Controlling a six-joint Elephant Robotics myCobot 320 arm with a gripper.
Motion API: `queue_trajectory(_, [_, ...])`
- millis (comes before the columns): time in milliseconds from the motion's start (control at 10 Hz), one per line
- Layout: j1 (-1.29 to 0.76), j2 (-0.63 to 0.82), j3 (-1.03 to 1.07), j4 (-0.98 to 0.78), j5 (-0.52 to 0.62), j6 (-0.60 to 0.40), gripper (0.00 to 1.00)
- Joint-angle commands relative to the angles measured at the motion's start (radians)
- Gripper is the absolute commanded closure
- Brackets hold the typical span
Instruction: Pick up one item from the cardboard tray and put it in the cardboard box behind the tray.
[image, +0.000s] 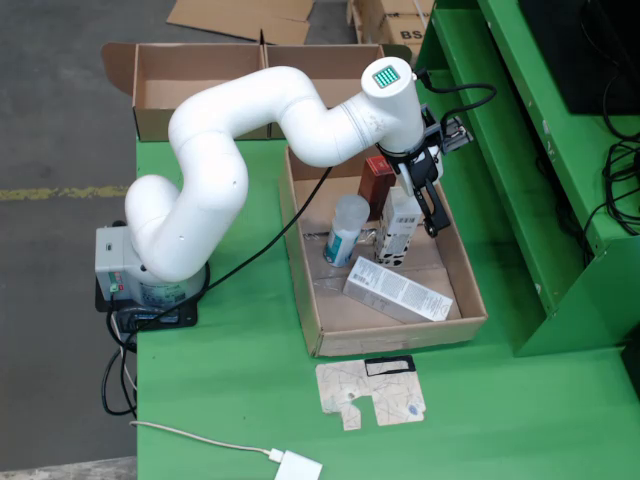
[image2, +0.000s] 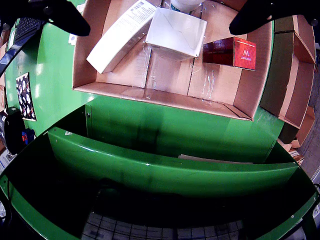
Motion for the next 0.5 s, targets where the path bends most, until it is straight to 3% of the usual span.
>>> queue_trajectory(0, [-0.014,0.008,0.028,0.021,0.004,-0.01,0.0])
queue_trajectory(400, [-0.021,-0.021,0.023,0.038,0.006,-0.008,0.0])
